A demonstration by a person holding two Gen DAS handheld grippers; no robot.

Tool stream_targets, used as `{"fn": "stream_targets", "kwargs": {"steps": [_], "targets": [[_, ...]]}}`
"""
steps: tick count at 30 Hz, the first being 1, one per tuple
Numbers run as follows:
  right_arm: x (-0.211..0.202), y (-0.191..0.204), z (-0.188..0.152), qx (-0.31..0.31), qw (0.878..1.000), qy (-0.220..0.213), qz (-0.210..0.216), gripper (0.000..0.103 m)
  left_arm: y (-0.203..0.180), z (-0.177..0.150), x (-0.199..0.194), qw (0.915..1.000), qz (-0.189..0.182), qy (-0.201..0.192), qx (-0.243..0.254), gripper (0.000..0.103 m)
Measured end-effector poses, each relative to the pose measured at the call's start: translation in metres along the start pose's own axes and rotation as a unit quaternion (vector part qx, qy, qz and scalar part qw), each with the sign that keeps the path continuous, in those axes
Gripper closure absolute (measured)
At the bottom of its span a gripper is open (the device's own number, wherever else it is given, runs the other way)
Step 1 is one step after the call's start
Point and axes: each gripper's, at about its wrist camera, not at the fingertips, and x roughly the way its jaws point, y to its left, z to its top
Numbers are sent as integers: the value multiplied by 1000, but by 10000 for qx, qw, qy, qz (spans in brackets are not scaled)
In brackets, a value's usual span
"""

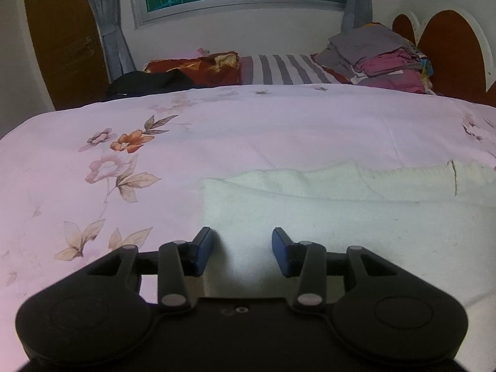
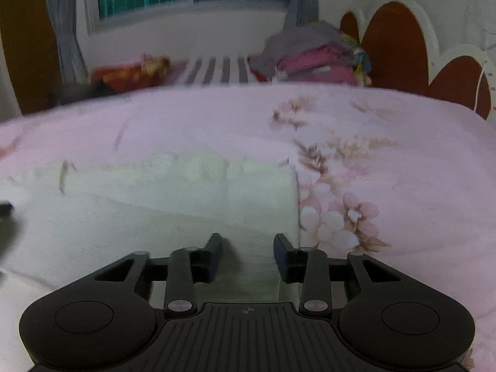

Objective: Fold small clothes

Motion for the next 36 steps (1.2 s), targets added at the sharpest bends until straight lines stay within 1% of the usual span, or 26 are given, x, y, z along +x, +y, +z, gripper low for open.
{"fn": "stream_targets", "kwargs": {"steps": [3, 7, 8, 10, 11, 13, 14, 18, 20, 22, 24, 26, 29, 32, 36], "targets": [[-15, 3, -4, -18, 9999, -82, 110, 66, -1, -1, -8, 10000, -4, -25, 3, 62], [-23, 8, -12, -175, 9997, -45, 164, 66, -7, -5, -21, 9999, -82, -65, 57, 62], [-22, 9, -15, -231, 9996, 4, 153, 66, -9, -7, -23, 9999, -103, -53, 70, 62], [-11, 7, -21, -312, 9992, 247, -10, 66, -12, -11, -26, 9999, -118, 12, 84, 61], [-6, 3, -24, -296, 9991, 284, -61, 66, -13, -13, -26, 9999, -121, 47, 87, 61], [-3, -12, -24, 116, 9992, 355, 112, 66, -14, -17, -31, 9999, -101, 48, 105, 61], [-4, -15, -22, 208, 9988, 420, 128, 66, -15, -18, -34, 9999, -107, 47, 109, 61], [-11, -11, -28, -14, 9991, 419, 53, 66, -16, -22, -46, 9999, -137, 61, 62, 61], [-11, -14, -30, 51, 9991, 399, 99, 66, -18, -24, -54, 9998, -145, 70, 67, 60], [-15, -17, -26, 207, 9985, 487, 111, 66, -19, -27, -62, 9999, -154, 51, 44, 58], [-28, -16, -24, 320, 9983, 387, 282, 66, -20, -32, -72, 9998, -181, 36, -24, 55], [-40, -16, -27, 321, 9982, 346, 369, 66, -21, -37, -80, 9998, -209, 39, -62, 53], [-56, -17, -37, 266, 9968, 379, 652, 66, -22, -49, -94, 9996, -253, 82, -128, 50], [-71, -18, -50, 112, 9959, 417, 797, 65, -23, -63, -110, 9995, -252, 128, -150, 49], [-88, -25, -66, 93, 9934, 473, 1043, 65, -22, -83, -133, 9995, -229, 193, -140, 45]]}}
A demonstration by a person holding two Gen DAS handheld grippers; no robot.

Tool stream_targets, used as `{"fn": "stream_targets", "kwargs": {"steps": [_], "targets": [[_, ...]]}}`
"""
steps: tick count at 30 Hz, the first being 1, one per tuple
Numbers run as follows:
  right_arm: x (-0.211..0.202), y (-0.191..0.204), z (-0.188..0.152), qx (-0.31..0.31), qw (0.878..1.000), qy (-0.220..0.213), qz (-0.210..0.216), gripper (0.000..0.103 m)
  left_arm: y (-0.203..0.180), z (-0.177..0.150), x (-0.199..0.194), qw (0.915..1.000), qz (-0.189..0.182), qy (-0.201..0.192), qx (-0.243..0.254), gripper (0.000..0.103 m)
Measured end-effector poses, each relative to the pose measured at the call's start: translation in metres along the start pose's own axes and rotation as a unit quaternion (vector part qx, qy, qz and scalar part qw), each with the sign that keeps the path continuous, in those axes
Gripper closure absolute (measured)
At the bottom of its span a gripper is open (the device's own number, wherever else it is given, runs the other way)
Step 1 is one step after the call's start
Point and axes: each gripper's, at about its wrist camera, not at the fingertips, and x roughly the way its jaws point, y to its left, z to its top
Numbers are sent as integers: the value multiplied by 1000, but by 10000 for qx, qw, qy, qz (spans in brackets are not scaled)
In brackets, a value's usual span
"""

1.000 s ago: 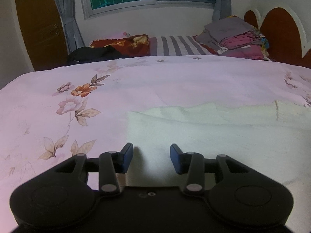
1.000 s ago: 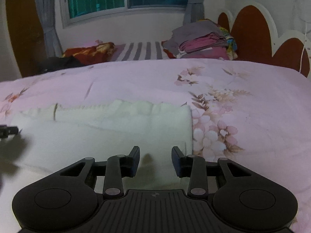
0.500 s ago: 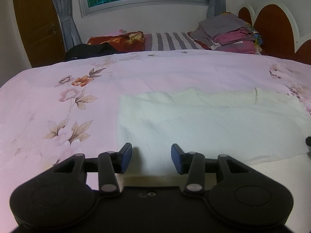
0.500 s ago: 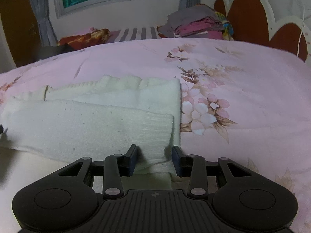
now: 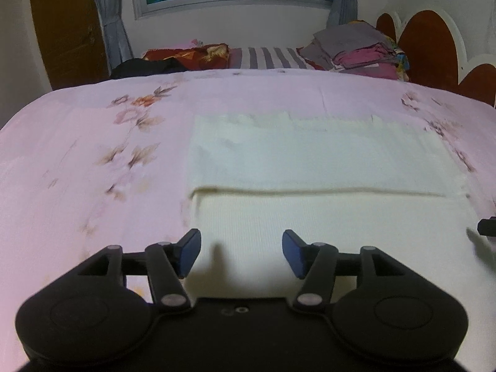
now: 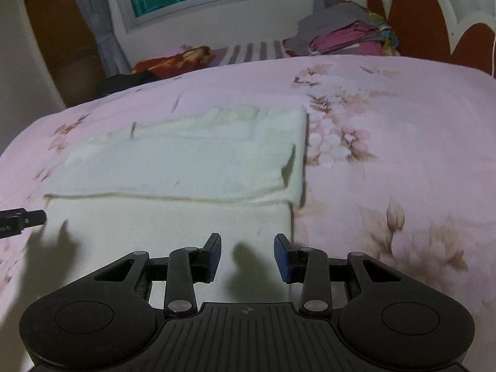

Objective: Fold small clothes

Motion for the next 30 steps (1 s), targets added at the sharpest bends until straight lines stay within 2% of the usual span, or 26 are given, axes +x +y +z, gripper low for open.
{"fn": "stream_targets", "kwargs": {"steps": [9, 13, 20, 22, 23, 24, 30], "targets": [[-45, -2, -54, -102, 9996, 232, 122, 65, 20, -50, -45, 9994, 148, 298, -47, 45], [-68, 2, -84, -64, 9995, 288, 88, 65, 28, -74, -60, 9991, 9, 425, -34, 45], [-106, 22, -133, -28, 9992, 308, -254, 65, 43, -122, -87, 9980, -290, 547, -139, 45], [-115, 24, -145, 21, 9988, 335, -348, 52, 51, -135, -95, 9973, -358, 595, -217, 45], [-120, 25, -152, 42, 9986, 336, -406, 32, 54, -140, -99, 9972, -380, 597, -243, 45], [-126, 27, -158, 19, 9985, 309, -459, 26, 57, -146, -104, 9969, -408, 609, -276, 46], [-149, 38, -192, 48, 9975, 422, -570, 25, 69, -172, -124, 9944, -676, 677, -451, 47]]}}
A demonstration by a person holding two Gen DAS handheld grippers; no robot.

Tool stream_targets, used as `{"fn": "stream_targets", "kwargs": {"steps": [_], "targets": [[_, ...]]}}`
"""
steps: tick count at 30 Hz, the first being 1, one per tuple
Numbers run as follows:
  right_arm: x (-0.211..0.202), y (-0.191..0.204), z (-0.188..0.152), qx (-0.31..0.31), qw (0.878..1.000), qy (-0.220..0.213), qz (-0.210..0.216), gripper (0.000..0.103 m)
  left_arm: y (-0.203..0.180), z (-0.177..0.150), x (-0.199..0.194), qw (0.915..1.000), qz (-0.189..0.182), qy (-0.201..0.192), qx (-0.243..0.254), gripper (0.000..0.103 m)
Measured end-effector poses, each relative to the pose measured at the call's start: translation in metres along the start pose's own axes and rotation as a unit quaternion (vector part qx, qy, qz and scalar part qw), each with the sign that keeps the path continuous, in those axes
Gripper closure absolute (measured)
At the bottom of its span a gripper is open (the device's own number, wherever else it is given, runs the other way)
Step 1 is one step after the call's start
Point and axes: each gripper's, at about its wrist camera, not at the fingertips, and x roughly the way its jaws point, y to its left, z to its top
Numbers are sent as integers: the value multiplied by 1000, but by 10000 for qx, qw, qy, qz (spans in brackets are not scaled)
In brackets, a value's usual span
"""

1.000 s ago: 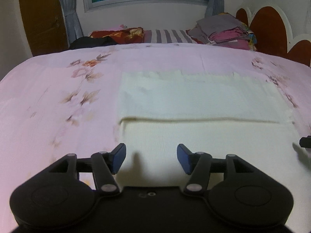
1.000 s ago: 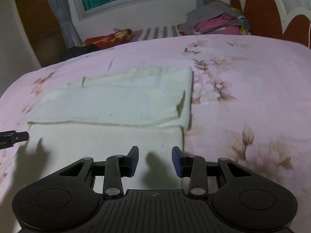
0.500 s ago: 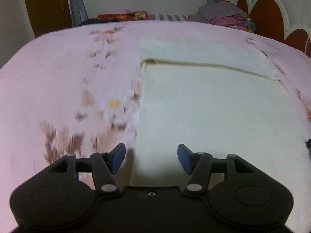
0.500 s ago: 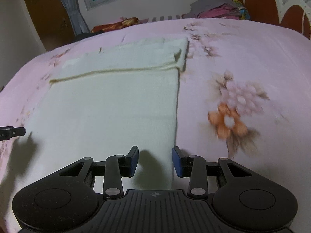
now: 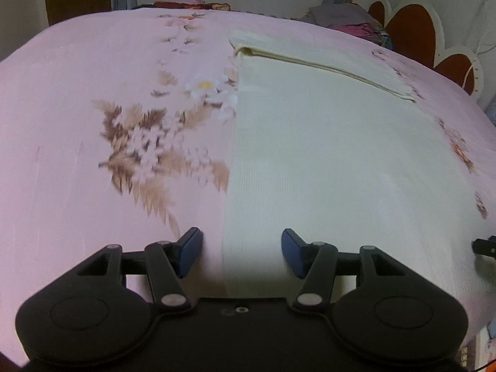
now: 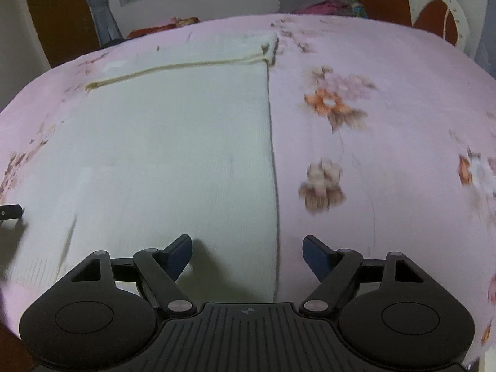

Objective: Fold small clothes

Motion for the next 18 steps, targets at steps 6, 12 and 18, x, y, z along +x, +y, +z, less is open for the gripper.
{"fn": "stream_targets", "kwargs": {"steps": [6, 12, 18], "targets": [[-11, 5, -19, 178, 9998, 5, -23, 26, -2, -16, -8, 9997, -243, 93, 33, 48], [-17, 11, -29, 216, 9998, 14, 20, 42, -4, -25, -12, 9981, -585, 197, -69, 54], [-20, 13, -32, 287, 9994, 102, 136, 73, 1, -23, -9, 9952, -916, 303, -176, 82]]}}
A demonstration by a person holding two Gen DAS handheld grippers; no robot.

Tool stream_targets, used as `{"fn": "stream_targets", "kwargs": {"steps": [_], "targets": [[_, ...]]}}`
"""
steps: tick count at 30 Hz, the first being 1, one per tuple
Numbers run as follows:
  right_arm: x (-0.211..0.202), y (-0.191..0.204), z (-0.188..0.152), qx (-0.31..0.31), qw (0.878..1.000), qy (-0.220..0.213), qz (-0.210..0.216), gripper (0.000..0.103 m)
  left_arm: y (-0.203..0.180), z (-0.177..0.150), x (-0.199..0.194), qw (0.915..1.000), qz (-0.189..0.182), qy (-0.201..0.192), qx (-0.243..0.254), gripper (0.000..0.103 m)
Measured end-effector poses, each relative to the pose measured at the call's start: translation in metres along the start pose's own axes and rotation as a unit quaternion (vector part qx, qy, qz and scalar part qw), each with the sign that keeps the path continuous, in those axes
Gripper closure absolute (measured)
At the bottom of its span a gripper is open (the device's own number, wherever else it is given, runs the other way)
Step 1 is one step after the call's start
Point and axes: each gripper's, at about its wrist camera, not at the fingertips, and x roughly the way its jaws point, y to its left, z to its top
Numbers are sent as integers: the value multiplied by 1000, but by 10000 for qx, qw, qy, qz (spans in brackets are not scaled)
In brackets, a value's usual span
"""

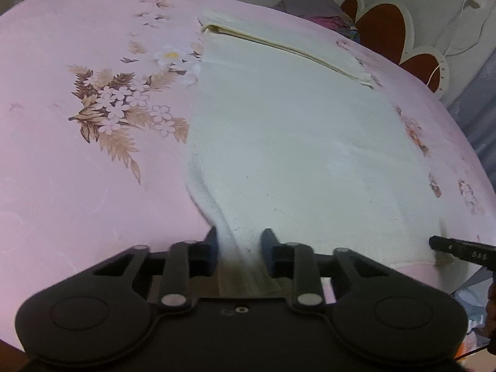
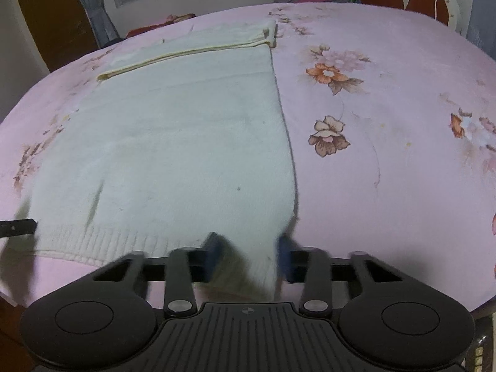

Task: Fold small clothes
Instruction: 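Grasp the sweater hem with the left gripper while the right gripper grasps it too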

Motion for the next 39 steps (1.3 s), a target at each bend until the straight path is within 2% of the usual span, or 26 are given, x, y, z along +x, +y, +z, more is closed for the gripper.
{"fn": "stream_targets", "kwargs": {"steps": [3, 6, 15, 24, 32, 39], "targets": [[0, 1, 1, 5, 10000, 63, 74, 92, 4, 4, 0, 9999, -72, 3, -75, 92], [-2, 5, 4, -29, 9999, 88, 131, 96, 3, 8, -3, 9999, -138, -68, -9, 95], [-21, 13, 33, 1, 9981, -334, 508, 96, -15, 48, -27, 9961, -255, -758, 361, 98], [-31, 7, 102, 296, 9906, -968, 925, 97, -22, 123, -27, 9888, -314, -1422, 322, 99], [8, -6, 181, 483, 9845, -1315, 1057, 97, -27, 192, 13, 9852, -132, -1705, 154, 99], [58, -21, 248, 739, 9800, -1390, 1219, 97, -30, 242, 50, 9830, 76, -1832, -53, 99]]}}
